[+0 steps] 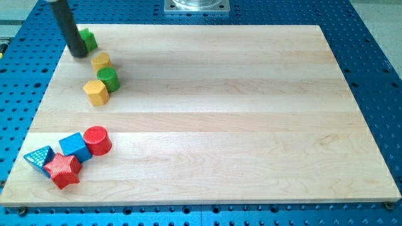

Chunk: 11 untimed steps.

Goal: Move the heart towards the green star

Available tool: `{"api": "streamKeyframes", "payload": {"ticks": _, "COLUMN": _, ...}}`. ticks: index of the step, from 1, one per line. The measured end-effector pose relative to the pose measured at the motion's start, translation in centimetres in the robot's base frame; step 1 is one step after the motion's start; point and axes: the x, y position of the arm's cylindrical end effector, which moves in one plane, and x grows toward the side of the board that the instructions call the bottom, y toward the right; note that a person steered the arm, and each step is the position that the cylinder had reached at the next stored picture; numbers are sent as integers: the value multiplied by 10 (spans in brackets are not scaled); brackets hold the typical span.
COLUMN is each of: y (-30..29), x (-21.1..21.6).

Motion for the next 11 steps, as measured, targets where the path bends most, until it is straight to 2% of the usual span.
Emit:
{"api": "streamKeyframes", "payload": {"ticks": 1, "y": 5, "x": -23}}
{"api": "streamKeyframes", "payload": {"ticks": 2, "y": 2, "x": 9}}
{"api": "streamKeyframes", "payload": {"ticks": 3, "y": -4, "x": 72}}
{"api": "streamKeyframes", "payload": {"ticks": 5, "y": 76, "x": 96}}
{"api": "streamKeyframes", "payload": {"ticks": 6, "y": 115, "x": 86}}
{"api": "streamKeyframes", "payload": {"ticks": 7, "y": 94, "x": 48}}
{"api": "streamKeyframes", "payload": {"ticks": 9, "y": 49, "x": 88}}
{"api": "streamKeyframes", "payload": {"ticks": 10, "y": 47, "x": 79}}
{"api": "streamKeyframes", "payload": {"ticks": 11, "y": 13, "x": 77}}
